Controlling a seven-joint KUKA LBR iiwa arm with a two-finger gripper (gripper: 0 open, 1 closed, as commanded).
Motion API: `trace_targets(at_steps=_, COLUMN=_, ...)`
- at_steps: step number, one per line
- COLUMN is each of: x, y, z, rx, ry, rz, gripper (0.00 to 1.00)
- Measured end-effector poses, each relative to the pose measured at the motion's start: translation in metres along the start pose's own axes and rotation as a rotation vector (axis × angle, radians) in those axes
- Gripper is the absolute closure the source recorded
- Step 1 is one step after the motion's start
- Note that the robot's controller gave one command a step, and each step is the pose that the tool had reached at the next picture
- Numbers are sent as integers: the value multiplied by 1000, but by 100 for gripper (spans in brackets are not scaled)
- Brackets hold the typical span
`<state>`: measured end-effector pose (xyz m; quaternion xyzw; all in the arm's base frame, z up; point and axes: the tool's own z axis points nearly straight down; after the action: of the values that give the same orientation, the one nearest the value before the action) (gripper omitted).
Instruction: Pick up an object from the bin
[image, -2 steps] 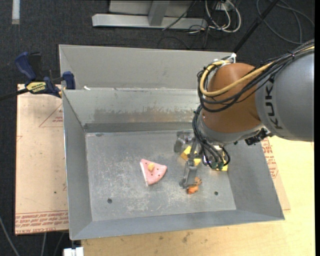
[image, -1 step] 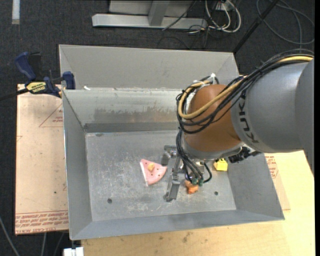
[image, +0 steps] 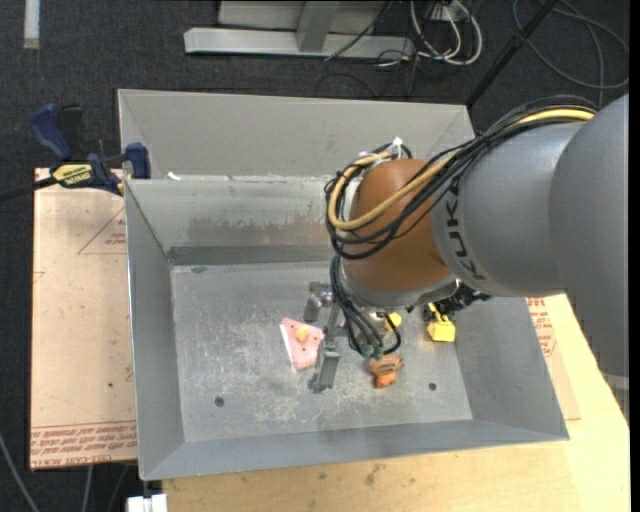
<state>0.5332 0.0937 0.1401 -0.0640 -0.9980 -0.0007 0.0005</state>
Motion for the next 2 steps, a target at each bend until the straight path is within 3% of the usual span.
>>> trace_targets(at_steps=1, x=-9, y=-19, z=30, rx=-1, ry=-3, rz=114, gripper=0)
trace_targets(at_steps=2, x=-32, y=-7, z=62, rx=0, ry=-5, rz=222, gripper=0)
